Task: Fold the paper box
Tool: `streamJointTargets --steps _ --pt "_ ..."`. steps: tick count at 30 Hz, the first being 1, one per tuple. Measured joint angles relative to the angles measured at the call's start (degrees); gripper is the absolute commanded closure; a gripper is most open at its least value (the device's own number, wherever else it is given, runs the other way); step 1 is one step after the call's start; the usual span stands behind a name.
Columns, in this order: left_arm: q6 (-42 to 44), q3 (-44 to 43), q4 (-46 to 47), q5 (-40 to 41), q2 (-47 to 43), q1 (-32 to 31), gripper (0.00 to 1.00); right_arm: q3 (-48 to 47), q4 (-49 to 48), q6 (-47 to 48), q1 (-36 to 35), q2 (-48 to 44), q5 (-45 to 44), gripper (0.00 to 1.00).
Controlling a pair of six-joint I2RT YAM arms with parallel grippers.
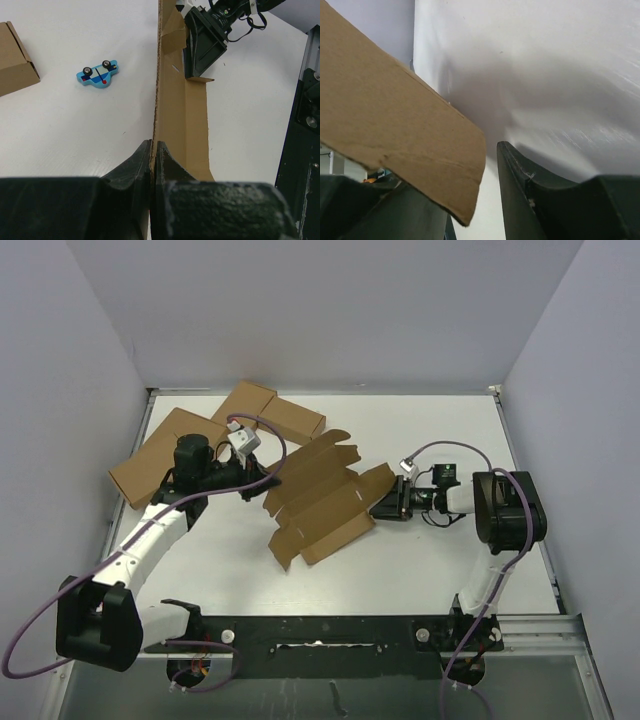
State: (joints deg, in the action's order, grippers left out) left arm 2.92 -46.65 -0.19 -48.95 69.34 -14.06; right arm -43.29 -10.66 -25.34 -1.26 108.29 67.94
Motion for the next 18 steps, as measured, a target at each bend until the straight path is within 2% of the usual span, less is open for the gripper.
streamJointTargets --steps 18 --pt "-6.6 0.2 4.6 4.2 2.7 1.1 1.00 0.3 -5.5 -8.1 -1.3 1.9 0.0 0.59"
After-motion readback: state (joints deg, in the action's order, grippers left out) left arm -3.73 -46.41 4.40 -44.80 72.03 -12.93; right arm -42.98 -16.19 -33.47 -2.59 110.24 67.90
